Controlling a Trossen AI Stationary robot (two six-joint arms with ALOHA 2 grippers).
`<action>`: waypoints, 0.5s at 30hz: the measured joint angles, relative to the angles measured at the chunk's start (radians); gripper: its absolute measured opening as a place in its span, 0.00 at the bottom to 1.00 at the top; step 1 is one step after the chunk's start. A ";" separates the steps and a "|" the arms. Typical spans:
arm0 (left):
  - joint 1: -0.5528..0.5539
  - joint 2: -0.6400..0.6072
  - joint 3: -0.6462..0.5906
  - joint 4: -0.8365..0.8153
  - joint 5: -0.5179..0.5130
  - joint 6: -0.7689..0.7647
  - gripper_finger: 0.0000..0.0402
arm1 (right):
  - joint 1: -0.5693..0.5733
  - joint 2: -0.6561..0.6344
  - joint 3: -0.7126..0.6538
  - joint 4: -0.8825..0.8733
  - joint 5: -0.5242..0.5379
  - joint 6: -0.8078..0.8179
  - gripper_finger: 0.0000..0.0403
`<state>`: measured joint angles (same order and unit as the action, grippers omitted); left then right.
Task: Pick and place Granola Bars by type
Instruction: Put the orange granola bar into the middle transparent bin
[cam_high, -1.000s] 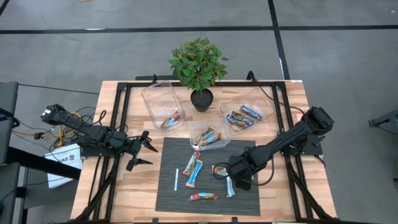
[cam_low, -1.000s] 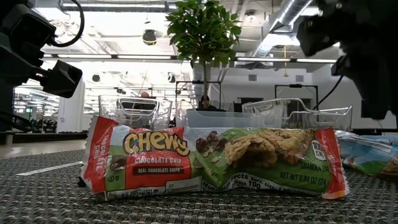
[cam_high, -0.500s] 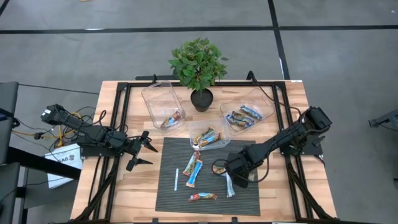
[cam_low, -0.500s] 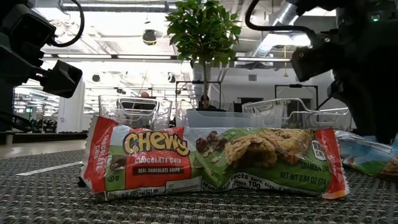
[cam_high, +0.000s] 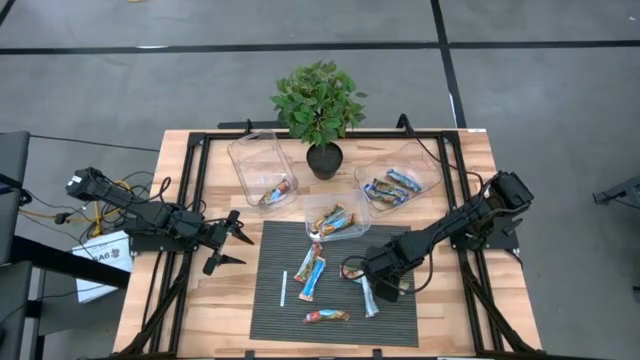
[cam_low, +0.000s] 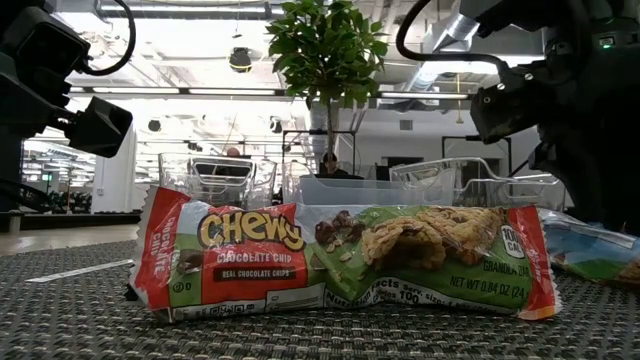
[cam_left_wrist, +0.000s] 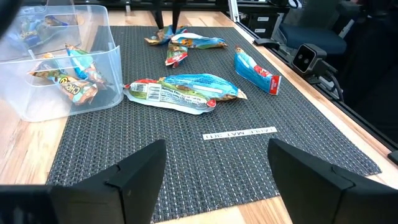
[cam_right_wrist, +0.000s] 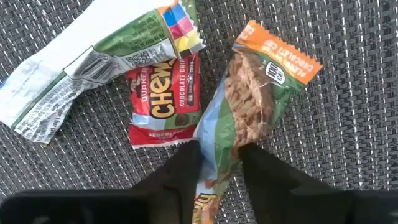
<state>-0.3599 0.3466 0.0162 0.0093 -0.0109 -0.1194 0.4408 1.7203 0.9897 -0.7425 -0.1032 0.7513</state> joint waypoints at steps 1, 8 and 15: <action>0.000 0.000 0.000 0.000 0.000 0.000 0.68 | 0.000 0.000 0.000 0.000 0.000 0.000 0.24; 0.000 0.000 0.000 0.000 0.000 0.000 0.68 | 0.000 0.000 0.000 0.000 -0.003 0.000 0.06; 0.000 0.000 0.000 0.000 0.000 0.000 0.68 | 0.000 -0.004 -0.001 0.010 -0.004 0.008 0.01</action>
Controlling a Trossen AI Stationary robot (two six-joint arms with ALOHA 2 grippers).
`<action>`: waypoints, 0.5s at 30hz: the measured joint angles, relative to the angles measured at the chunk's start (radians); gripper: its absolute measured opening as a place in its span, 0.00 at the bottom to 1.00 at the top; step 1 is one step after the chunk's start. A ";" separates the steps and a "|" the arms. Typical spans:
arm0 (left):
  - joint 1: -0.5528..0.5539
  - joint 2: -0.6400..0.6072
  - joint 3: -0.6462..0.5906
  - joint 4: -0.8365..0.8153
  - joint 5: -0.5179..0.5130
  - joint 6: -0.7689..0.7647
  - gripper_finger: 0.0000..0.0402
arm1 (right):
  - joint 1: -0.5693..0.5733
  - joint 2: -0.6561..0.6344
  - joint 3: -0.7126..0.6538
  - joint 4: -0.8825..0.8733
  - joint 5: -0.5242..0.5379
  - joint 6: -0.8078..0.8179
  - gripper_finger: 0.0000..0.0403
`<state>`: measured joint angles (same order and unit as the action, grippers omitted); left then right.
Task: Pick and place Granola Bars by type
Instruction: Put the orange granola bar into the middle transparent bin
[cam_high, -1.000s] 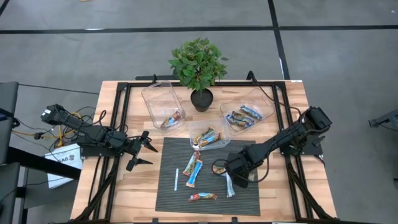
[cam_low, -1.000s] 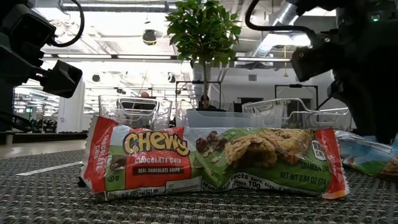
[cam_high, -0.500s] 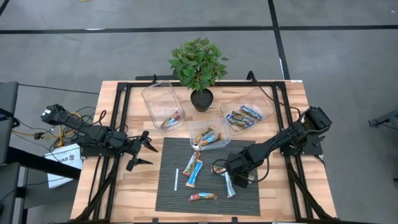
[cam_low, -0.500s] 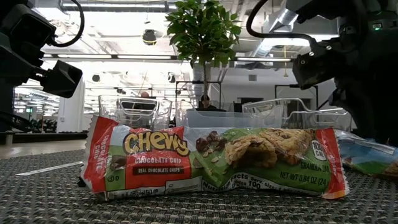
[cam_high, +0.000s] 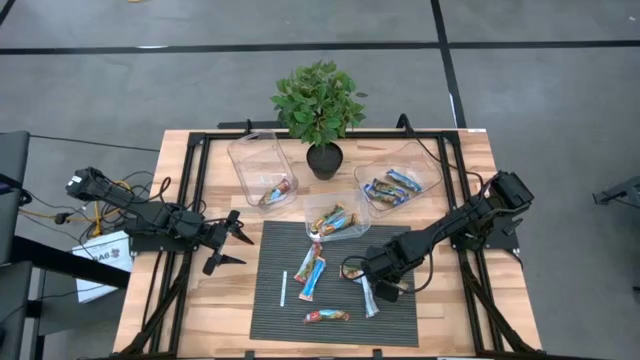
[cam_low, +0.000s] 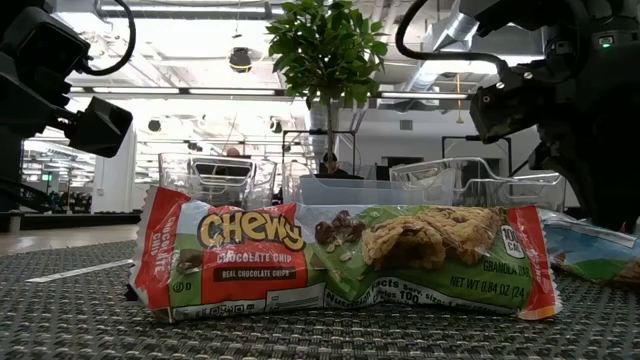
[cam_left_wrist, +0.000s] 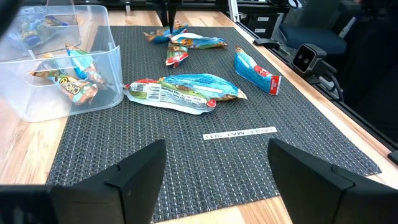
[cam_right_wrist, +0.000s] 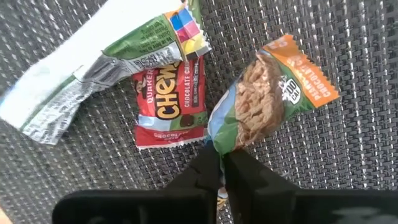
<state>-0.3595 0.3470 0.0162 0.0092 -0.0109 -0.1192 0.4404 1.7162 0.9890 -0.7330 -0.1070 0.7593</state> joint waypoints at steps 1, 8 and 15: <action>0.000 0.000 0.000 0.000 0.000 0.000 0.68 | 0.000 -0.006 0.000 0.001 0.000 0.000 0.02; 0.000 0.000 0.000 0.000 0.000 0.000 0.68 | -0.005 -0.078 0.000 0.010 -0.006 0.000 0.00; 0.000 0.000 0.000 0.000 0.000 0.000 0.68 | -0.029 -0.180 0.000 0.021 -0.002 0.000 0.01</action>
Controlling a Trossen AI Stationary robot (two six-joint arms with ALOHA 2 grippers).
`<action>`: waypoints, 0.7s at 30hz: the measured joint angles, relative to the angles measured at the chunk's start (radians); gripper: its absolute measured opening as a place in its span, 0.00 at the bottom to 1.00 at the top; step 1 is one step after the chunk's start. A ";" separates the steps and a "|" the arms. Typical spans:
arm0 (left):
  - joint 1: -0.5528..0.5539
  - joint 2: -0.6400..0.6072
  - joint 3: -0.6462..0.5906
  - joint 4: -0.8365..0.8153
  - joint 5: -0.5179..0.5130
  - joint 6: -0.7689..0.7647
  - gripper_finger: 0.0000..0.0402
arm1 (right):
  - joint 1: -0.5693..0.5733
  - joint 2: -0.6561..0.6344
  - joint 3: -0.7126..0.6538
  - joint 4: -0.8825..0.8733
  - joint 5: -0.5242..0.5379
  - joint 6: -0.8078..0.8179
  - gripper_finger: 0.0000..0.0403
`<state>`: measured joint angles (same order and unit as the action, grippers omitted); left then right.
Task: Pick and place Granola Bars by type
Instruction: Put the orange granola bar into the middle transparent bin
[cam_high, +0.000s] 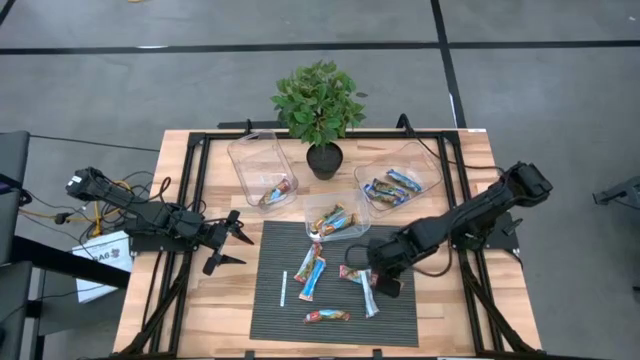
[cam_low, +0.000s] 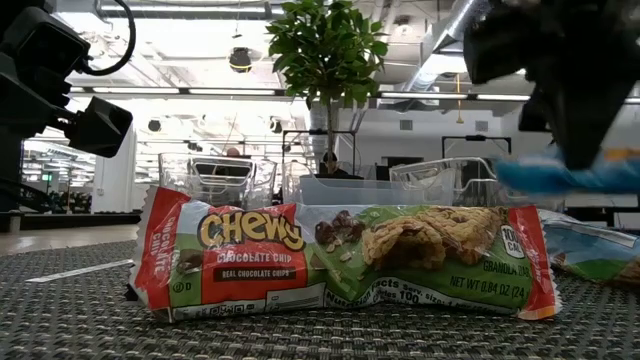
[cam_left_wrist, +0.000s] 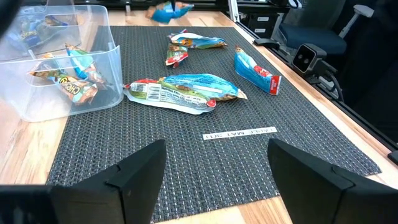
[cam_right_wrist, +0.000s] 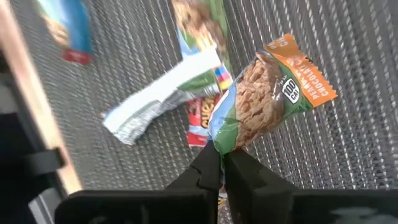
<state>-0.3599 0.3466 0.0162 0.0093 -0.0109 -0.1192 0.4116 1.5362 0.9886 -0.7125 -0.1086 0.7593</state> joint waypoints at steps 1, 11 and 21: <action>0.000 0.000 0.000 0.000 0.000 0.000 0.68 | -0.005 -0.016 0.000 0.003 0.000 0.000 0.00; 0.000 0.000 0.000 0.000 0.000 0.000 0.68 | -0.061 -0.149 0.000 0.113 0.002 0.000 0.00; 0.000 0.000 0.000 0.000 0.000 0.000 0.68 | -0.152 -0.227 0.001 0.204 0.001 0.034 0.00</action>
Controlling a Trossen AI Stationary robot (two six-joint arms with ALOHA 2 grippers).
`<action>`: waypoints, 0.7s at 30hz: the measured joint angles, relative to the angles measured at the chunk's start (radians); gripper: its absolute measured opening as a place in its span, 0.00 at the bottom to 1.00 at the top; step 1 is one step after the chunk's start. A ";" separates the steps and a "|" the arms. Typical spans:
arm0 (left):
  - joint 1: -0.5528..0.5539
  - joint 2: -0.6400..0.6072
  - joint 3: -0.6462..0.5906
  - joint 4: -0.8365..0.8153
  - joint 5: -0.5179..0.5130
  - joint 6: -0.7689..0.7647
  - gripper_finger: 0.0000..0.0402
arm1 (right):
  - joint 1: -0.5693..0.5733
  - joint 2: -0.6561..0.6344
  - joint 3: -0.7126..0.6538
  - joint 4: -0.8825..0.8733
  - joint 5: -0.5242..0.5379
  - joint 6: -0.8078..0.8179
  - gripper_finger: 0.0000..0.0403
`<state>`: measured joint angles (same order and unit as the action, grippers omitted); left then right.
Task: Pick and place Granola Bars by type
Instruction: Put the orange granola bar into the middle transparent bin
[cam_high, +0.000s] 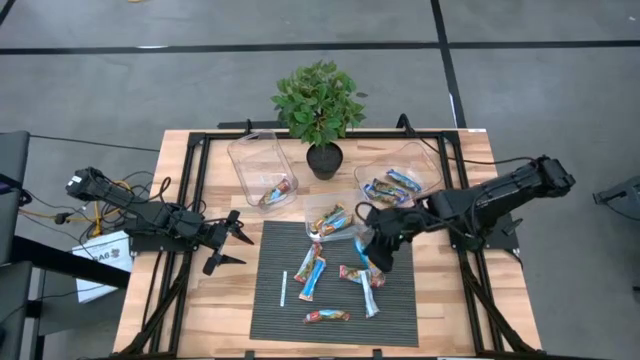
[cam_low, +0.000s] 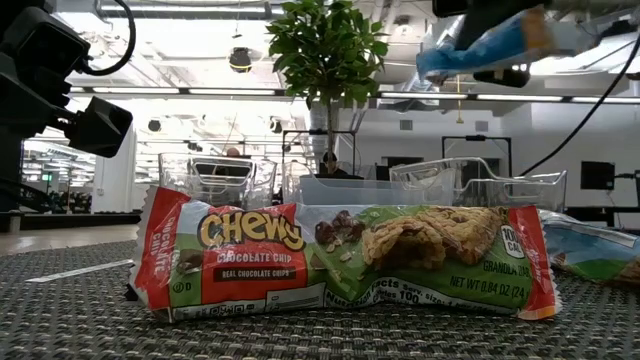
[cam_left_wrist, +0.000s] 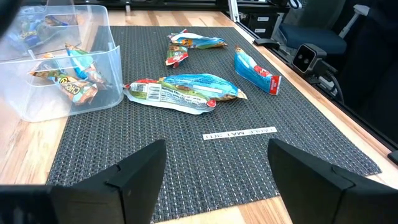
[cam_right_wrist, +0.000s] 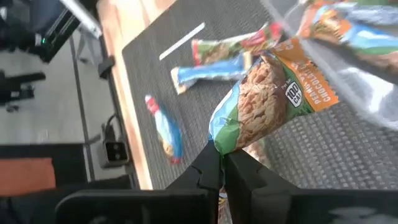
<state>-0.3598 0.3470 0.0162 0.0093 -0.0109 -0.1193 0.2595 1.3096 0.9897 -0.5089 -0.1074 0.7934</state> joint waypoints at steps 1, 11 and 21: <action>0.000 0.000 0.000 0.000 0.000 0.000 0.68 | -0.011 -0.002 0.000 0.000 0.000 0.002 0.00; 0.000 0.000 0.000 0.000 0.000 0.000 0.68 | -0.130 0.021 0.000 0.102 0.002 0.085 0.00; 0.000 0.000 0.000 0.000 0.000 0.000 0.68 | -0.244 0.111 0.000 0.237 0.032 0.257 0.00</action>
<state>-0.3599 0.3466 0.0162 0.0097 -0.0109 -0.1192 0.0151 1.4201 0.9901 -0.2716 -0.0751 1.0505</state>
